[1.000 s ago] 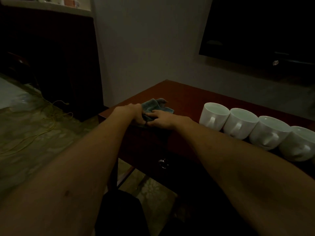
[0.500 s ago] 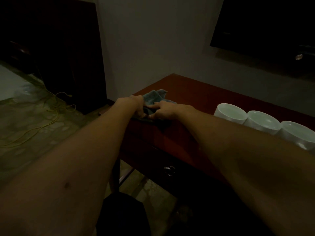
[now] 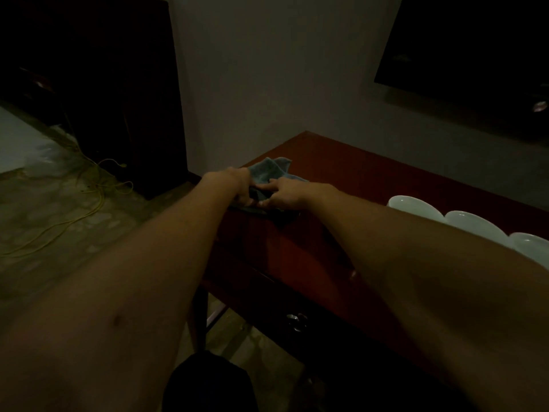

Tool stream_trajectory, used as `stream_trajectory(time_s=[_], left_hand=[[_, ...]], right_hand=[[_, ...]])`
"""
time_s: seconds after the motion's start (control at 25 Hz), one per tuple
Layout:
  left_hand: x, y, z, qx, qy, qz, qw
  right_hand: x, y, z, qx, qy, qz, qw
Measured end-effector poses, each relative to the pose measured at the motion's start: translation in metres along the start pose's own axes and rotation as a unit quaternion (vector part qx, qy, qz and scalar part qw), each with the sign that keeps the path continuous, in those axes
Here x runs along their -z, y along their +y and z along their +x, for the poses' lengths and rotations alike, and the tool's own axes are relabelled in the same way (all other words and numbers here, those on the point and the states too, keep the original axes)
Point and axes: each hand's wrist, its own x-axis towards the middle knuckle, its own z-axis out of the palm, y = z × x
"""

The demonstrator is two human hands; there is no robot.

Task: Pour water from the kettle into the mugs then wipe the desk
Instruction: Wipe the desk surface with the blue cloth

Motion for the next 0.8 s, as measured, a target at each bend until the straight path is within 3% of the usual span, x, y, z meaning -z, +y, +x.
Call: stream_trajectory(time_s=[0.8], left_hand=[[0.034,0.030,0.126,-0.044,-0.005,-0.029,0.999]], right_hand=[[0.073,0.079,0.094,-0.041,-0.056,-0.163,0.984]])
